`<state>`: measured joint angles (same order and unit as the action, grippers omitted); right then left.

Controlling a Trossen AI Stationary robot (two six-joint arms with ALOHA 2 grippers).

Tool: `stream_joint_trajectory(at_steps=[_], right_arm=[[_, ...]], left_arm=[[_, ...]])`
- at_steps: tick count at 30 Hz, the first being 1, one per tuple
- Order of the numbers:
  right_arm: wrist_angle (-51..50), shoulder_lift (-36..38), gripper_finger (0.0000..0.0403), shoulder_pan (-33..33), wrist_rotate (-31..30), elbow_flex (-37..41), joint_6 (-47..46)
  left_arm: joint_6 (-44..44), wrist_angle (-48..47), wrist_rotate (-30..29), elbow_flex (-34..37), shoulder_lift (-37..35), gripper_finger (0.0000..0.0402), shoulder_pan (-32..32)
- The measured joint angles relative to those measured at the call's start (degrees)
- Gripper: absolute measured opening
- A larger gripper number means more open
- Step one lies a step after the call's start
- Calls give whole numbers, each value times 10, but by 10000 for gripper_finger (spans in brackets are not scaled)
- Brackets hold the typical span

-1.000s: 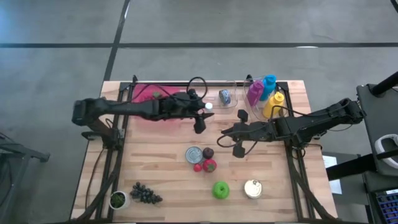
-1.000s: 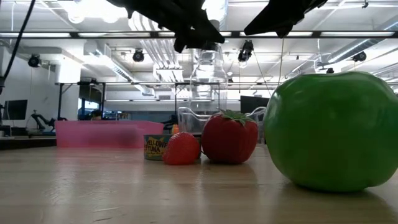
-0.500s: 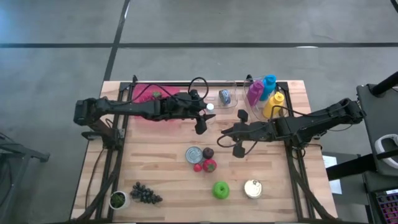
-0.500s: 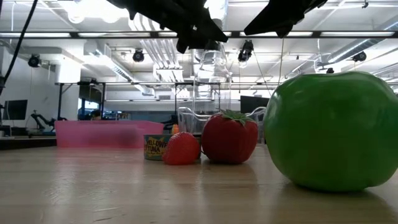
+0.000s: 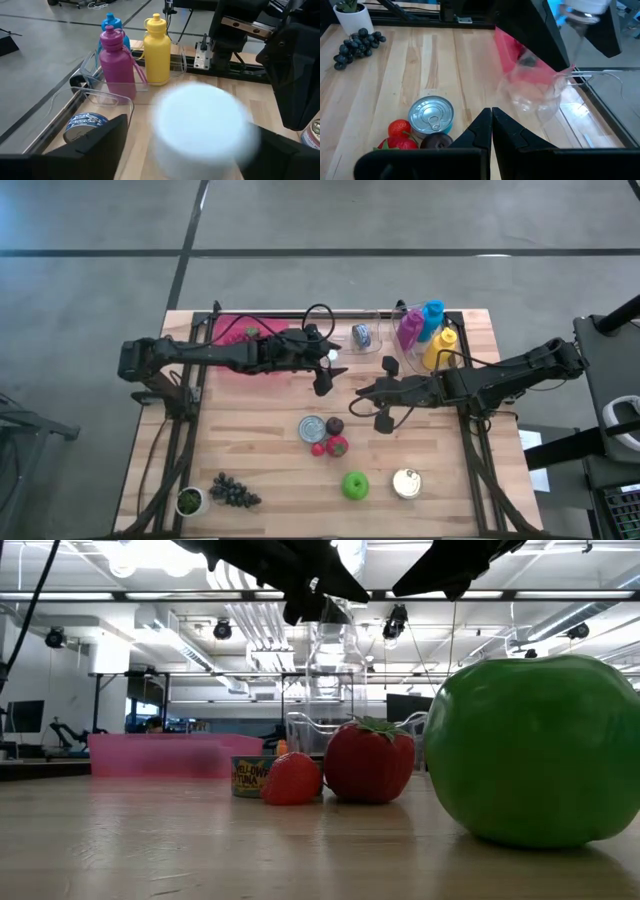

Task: Pick & Place Food Item
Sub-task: Put the transparent water bottle into the right transparent bin

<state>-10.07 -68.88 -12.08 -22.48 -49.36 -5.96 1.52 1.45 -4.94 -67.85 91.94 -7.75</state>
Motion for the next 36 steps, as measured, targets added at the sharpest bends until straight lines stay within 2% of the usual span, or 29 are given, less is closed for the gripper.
stream_joint_trajectory(at_steps=[7,15,23,32,36], right_arm=[[0,0,8,0,0,0,0],[0,0,8,0,0,0,0],[0,0,8,0,0,0,0],[0,0,8,0,0,0,0],[0,0,8,0,0,0,0]], left_arm=[[-4,-6,-15,-2,-10,380,0],[-16,-27,-25,-25,-25,397,2],[-39,-58,-41,-53,-63,374,2],[-28,-183,-41,-65,-168,333,4],[-28,-236,-41,-64,-212,295,16]])
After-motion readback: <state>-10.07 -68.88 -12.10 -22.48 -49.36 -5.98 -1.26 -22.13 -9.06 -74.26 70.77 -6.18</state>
